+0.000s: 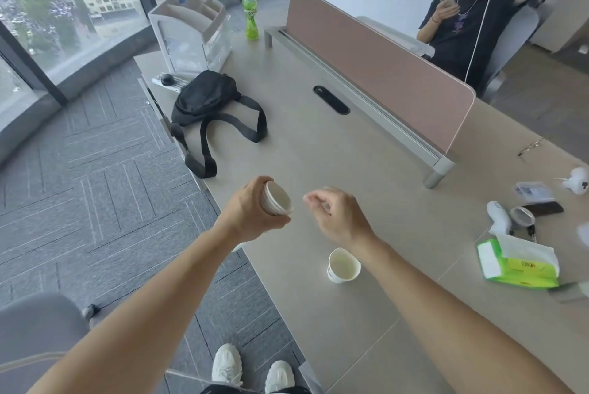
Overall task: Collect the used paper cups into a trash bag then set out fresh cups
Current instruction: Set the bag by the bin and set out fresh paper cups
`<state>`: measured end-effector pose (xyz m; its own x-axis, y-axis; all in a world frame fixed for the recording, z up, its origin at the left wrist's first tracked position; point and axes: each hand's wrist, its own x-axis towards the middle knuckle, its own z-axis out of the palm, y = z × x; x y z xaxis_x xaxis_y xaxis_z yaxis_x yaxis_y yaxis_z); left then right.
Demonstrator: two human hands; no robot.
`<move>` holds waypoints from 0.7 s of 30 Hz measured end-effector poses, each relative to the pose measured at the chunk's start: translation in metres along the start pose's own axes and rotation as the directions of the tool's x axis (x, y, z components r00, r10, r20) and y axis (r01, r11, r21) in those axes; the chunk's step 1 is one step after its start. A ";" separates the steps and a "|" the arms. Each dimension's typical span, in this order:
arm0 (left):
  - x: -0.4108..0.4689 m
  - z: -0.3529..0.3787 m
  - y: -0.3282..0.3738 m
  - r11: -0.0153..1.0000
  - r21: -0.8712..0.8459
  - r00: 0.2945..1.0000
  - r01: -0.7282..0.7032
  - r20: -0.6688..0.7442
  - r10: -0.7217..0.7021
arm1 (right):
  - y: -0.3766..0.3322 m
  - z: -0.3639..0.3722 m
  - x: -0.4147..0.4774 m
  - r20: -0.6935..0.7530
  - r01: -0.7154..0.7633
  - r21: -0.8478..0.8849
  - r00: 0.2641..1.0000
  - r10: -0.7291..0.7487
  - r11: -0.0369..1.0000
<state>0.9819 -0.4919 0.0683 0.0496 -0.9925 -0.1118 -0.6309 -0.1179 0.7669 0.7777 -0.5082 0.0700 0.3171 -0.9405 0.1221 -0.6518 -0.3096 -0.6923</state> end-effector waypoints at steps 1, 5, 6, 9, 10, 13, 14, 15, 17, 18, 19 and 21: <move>0.001 -0.002 0.001 1.000 0.012 1.000 0.001 0.001 -0.001 | -0.015 -0.004 0.007 0.067 -0.022 0.067 0.998 0.017 0.997; 0.005 -0.005 0.004 0.996 0.072 0.999 -0.043 -0.009 0.044 | -0.043 0.003 0.025 0.324 -0.075 0.039 0.944 0.059 0.996; 0.007 -0.005 0.004 0.995 0.086 0.999 -0.052 -0.007 0.053 | -0.045 0.006 0.027 0.331 -0.054 0.007 0.943 0.048 0.999; 0.011 -0.006 0.003 0.993 0.107 0.998 -0.052 -0.013 0.054 | -0.048 0.012 0.034 0.295 -0.020 -0.036 0.955 0.030 0.999; 0.012 -0.007 0.003 0.993 0.108 0.998 -0.049 -0.022 0.052 | -0.049 0.012 0.035 0.281 -0.015 -0.031 0.959 0.023 0.999; 0.016 -0.010 0.003 0.993 0.112 0.997 -0.046 -0.049 0.052 | -0.052 0.013 0.042 0.258 0.009 -0.043 0.966 0.002 0.999; 0.018 -0.011 0.003 0.993 0.110 0.998 -0.042 -0.052 0.048 | -0.053 0.014 0.044 0.255 0.014 -0.049 0.967 -0.001 0.999; 0.019 -0.011 0.003 0.994 0.102 0.998 -0.036 -0.053 0.041 | -0.052 0.015 0.047 0.252 0.016 -0.052 0.968 -0.002 0.999; 0.022 -0.013 0.003 0.997 0.076 0.998 -0.026 -0.060 0.031 | -0.051 0.014 0.054 0.234 0.006 -0.045 0.972 0.004 0.999; 0.023 -0.014 0.002 0.998 0.065 0.998 -0.024 -0.065 0.028 | -0.050 0.014 0.058 0.218 -0.003 -0.045 0.976 0.013 0.999; 0.025 -0.015 0.001 0.998 0.059 0.997 -0.021 -0.069 0.025 | -0.050 0.013 0.061 0.203 -0.017 -0.047 0.979 0.026 0.999; 0.029 -0.017 -0.003 0.999 0.050 0.997 -0.009 -0.073 0.013 | -0.052 0.009 0.070 0.194 -0.026 -0.048 0.980 0.035 0.999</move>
<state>0.9981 -0.5212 0.0735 0.0976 -0.9937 -0.0557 -0.6694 -0.1070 0.7352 0.8403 -0.5563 0.1079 0.4220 -0.9056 -0.0423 -0.6922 -0.2918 -0.6601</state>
